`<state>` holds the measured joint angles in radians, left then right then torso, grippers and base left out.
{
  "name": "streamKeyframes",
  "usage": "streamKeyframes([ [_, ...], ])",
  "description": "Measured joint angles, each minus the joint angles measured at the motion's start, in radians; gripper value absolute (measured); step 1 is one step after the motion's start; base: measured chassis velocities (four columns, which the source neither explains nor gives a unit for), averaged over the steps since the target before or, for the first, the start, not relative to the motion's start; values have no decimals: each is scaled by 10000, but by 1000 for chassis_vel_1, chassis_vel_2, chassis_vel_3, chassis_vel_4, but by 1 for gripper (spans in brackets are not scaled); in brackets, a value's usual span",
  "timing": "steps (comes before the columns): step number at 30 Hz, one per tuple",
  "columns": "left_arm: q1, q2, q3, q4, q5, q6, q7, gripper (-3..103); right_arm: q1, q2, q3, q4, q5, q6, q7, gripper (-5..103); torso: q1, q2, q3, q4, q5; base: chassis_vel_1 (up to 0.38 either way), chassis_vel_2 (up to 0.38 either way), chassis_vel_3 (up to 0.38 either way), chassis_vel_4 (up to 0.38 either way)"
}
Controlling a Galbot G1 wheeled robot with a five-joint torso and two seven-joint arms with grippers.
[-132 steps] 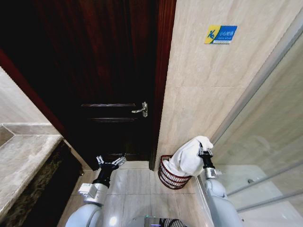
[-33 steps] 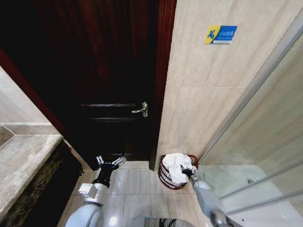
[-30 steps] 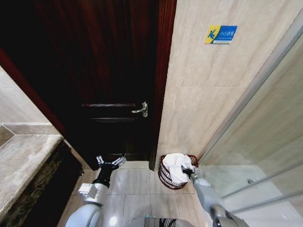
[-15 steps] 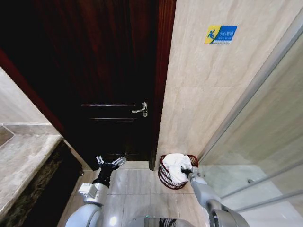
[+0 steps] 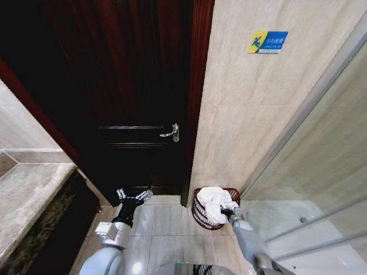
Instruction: Discard the used towel into the hamper.
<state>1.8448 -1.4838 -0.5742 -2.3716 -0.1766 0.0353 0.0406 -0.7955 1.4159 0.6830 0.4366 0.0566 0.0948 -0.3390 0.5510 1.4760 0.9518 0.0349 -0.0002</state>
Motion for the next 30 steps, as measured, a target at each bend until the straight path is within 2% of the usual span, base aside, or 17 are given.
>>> streamKeyframes([
  [8, 0, 0, 0, 0, 0, 0, 0, 100, -109, 128, 2, 11, -305, 293, -18, 12, 5, -2, 3, -1, 3, -85, 77, 81, -84],
  [16, -1, 0, 0, -1, 0, 0, 0, 100, 172, -57, 12, -238, -311, 595, 138, 12, 0, -3, 2, 0, 3, -19, 20, 23, -13],
  [21, 0, 0, 0, -1, 0, 0, 0, 100, 451, -27, 76, -610, -19, 1214, 236, 12, -2, -2, 1, 2, 2, 0, 0, 0, 0],
  [30, 0, 0, 0, 0, 0, 1, 0, 100, 103, -26, 85, -271, -281, 1031, 250, 12, 2, -2, 1, 0, 2, 0, 0, 0, 0],
])
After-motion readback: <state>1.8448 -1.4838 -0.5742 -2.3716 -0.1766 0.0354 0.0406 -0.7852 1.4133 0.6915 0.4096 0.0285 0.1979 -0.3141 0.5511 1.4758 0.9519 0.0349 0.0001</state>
